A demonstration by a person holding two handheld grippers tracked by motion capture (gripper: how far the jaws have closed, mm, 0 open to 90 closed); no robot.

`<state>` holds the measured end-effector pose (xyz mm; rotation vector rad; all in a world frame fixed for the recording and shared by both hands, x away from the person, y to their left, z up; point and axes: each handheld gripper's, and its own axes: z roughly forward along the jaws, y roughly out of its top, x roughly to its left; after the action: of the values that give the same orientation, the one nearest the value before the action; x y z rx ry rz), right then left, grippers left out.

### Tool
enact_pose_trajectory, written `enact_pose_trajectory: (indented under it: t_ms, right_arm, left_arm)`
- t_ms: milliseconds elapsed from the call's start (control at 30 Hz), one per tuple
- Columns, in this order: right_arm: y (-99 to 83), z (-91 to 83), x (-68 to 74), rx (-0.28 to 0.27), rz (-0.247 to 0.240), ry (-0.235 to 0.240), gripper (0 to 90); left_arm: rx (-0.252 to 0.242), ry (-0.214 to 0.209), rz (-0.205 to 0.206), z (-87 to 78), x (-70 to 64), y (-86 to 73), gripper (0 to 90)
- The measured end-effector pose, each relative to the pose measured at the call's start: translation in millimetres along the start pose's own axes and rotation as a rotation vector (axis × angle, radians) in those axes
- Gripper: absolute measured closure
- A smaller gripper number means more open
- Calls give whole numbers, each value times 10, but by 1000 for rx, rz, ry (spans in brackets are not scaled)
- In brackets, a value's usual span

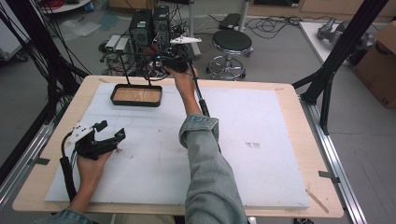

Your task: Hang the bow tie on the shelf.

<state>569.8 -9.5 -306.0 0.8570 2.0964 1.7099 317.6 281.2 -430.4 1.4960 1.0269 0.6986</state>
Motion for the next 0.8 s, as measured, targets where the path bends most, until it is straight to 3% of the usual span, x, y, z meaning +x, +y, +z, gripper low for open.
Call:
enact_pose_trajectory:
  t_ms: [433,800]
  right_arm:
    - [-76,-29,-48,-5,15,-3,714]
    - [-14,-211,-47,-50,19,-6,603]
  left_arm:
    - [0,-1,0,0,0,0,166]
    - [1,-1,6,2,-6,0,166]
